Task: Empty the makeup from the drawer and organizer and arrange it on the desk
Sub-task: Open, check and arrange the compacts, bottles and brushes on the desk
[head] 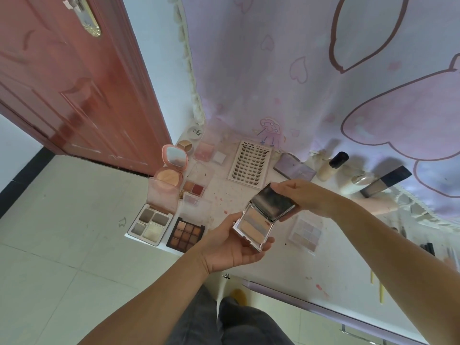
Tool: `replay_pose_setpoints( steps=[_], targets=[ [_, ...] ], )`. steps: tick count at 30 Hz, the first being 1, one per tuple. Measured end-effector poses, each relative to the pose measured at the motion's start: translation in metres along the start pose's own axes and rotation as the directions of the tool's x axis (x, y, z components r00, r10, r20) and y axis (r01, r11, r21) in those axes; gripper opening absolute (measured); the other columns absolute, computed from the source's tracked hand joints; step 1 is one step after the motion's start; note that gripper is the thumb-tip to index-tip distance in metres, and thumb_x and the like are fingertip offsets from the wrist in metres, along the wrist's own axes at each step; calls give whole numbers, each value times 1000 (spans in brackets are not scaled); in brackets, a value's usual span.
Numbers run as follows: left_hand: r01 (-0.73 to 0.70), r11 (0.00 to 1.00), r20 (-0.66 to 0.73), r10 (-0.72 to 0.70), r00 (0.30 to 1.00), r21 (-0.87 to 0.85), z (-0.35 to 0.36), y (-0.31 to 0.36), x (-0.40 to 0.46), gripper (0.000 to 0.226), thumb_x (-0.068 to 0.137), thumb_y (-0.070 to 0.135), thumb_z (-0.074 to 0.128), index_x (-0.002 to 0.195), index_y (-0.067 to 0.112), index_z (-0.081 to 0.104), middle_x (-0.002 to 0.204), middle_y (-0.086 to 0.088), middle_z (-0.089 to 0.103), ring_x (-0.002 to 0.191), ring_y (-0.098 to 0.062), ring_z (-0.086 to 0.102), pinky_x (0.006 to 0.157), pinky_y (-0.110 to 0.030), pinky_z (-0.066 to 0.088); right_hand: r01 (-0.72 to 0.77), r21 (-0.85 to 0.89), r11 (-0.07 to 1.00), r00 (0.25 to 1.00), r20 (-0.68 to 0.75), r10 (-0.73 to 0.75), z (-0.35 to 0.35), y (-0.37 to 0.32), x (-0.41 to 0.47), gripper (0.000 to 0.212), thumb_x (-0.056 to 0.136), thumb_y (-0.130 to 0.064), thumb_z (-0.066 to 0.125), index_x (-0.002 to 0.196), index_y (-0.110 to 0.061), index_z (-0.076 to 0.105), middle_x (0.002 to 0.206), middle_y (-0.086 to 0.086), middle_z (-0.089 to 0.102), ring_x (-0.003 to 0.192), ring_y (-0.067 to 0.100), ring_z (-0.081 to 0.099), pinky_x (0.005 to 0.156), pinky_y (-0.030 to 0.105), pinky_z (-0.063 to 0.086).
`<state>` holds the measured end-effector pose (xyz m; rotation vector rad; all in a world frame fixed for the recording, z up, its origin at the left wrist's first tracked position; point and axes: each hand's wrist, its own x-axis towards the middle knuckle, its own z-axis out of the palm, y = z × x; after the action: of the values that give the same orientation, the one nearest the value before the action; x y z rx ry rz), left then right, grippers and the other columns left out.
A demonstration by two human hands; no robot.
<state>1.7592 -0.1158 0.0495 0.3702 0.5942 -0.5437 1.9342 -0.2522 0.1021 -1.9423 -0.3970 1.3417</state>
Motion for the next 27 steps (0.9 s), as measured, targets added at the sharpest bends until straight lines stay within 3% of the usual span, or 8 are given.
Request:
replay_pose_setpoints(
  steps=[7,10,12,16,18,23,25,27],
  targets=[
    [-261,924,-375,145,916,-280,-13,-9,19,39,94,32,52,121,6,56,119,-25,59,103,-39,59,87,-51,50,2,-187,982,995,-102,-22,7,-8,44,34,98,-34,46,122,-13,56,115,16,59,97,28,62,72,41,60],
    [-352,878,-490,162,857,-324,-12,-7,22,26,95,22,51,112,3,56,116,-26,57,99,-39,57,90,-48,46,27,-294,955,991,-116,-64,13,-25,62,38,99,-33,44,127,-10,55,83,19,57,74,21,58,71,38,59],
    [-378,863,-521,165,838,-335,-10,-3,21,21,95,16,51,111,2,55,115,-26,56,100,-39,56,93,-47,45,40,-343,938,992,-96,-77,18,-36,74,41,98,-38,44,126,-11,56,69,6,47,65,14,53,71,39,59],
    [-463,830,-569,227,791,-312,0,7,20,9,95,7,47,98,0,53,106,-24,54,104,-36,52,103,-44,39,56,-398,916,993,-70,-91,26,-52,94,43,99,-39,43,124,-8,58,68,1,44,69,17,54,72,42,59],
    [-484,830,-597,247,763,-275,7,11,21,13,96,3,44,106,-3,50,109,-23,52,114,-35,48,109,-44,35,62,-427,902,993,-62,-97,29,-55,102,39,99,-39,42,121,-12,60,68,1,46,72,20,57,73,43,59],
    [-458,853,-624,219,750,-250,15,18,25,26,94,-4,40,120,-1,45,135,-24,41,131,-35,38,111,-48,31,87,-552,829,987,-65,-146,31,-58,115,42,100,-40,39,72,-14,56,59,-3,43,54,16,50,51,29,50],
    [-441,864,-617,213,758,-244,14,18,25,21,93,-3,43,114,-1,47,133,-23,44,131,-34,40,109,-50,32,89,-588,804,985,-69,-159,31,-58,115,44,100,-41,38,64,-17,45,59,-3,43,52,16,47,51,26,44],
    [-415,882,-598,211,773,-224,13,17,24,7,94,-2,43,96,0,49,120,-22,49,127,-33,44,109,-50,32,88,-631,771,977,-94,-189,28,-57,109,39,99,-43,38,76,-14,52,68,-1,51,61,17,52,62,29,47]
  ],
)
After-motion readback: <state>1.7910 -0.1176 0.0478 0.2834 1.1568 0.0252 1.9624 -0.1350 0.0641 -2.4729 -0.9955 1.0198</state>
